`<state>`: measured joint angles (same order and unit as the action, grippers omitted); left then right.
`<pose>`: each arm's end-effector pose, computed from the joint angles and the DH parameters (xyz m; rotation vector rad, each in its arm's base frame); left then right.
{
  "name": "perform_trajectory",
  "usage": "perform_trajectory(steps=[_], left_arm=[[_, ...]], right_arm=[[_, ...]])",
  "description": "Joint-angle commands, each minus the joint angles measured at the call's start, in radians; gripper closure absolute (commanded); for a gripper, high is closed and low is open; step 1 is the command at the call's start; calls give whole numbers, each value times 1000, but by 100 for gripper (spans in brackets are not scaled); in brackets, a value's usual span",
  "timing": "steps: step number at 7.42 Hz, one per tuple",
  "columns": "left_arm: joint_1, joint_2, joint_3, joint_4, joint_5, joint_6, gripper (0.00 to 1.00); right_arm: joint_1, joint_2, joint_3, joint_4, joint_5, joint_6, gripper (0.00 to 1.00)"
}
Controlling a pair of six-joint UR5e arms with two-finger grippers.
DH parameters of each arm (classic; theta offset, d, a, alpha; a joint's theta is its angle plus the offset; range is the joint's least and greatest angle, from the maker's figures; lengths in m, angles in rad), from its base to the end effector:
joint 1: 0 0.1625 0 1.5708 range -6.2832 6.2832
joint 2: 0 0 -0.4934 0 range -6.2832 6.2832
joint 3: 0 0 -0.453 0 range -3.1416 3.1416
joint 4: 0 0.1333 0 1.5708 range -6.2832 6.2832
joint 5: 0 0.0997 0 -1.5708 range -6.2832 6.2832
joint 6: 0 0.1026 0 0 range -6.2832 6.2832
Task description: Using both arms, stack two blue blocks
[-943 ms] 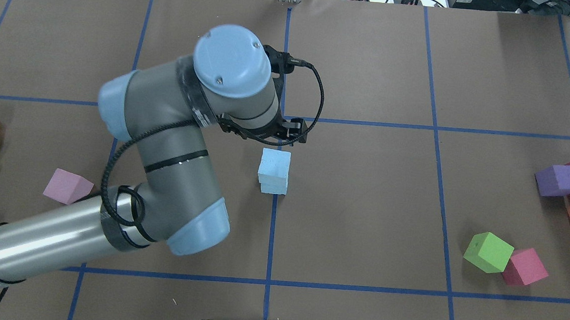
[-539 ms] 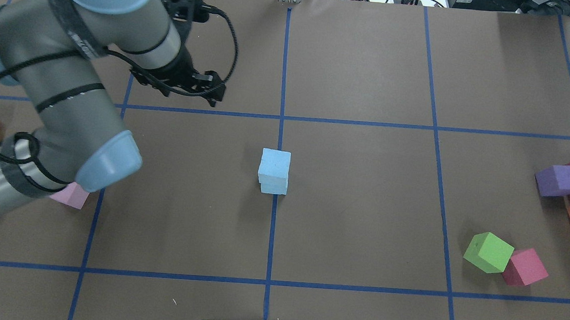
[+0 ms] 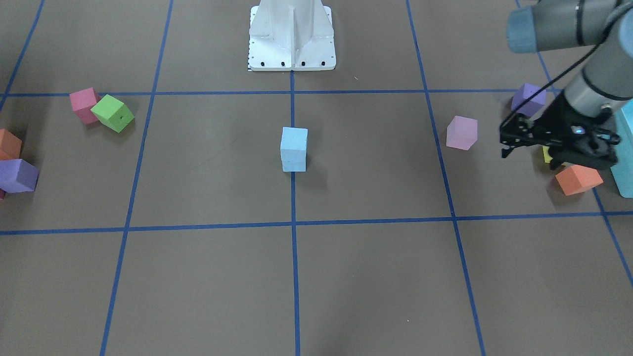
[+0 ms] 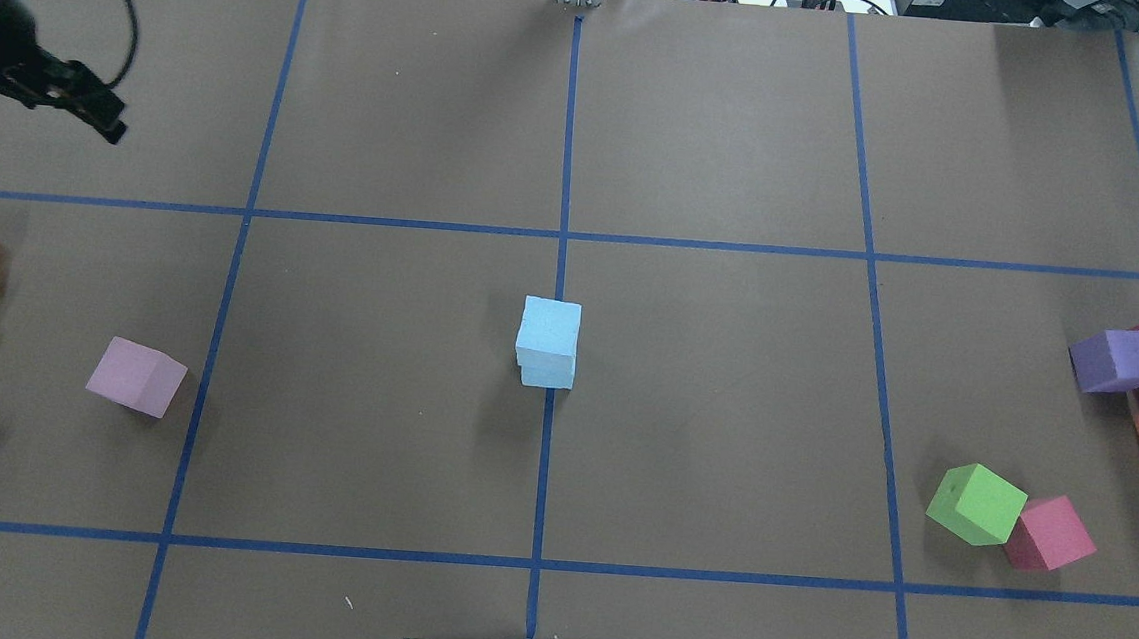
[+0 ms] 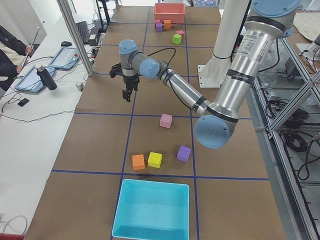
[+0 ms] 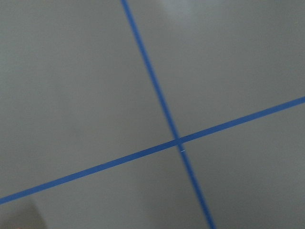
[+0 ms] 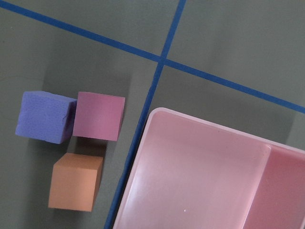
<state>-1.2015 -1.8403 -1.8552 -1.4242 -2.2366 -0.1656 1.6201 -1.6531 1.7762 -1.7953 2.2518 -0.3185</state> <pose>0.1659 -0.6222 0.4344 0.2055 0.7396 0.3292 0.0933 -0.4961 0.6880 0.0287 -0.6882 -0.2240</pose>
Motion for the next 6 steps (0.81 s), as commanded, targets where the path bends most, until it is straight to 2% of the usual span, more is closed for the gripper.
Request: perform_trajectory(steps=[1,2,3,4,5,6], left_arm=[[-154,224,49,-7,-3,362,2],[-282,217,145,-24,-12,400,2],[-356,236,187,-66,-17,458,2],[-412,265,200,-62,-18,465,2],[-459,286,202,-68,-46,465,2],[-458,285,206,-64,-113,447,2]], right_arm=[[43,-30,3,1,22,39,0],[43,-31,11,16,23,91,0],[43,-52,2,112,23,169,0],[41,-68,-10,205,25,240,0],[43,-68,-12,224,29,242,0],[41,-68,-14,225,31,242,0]])
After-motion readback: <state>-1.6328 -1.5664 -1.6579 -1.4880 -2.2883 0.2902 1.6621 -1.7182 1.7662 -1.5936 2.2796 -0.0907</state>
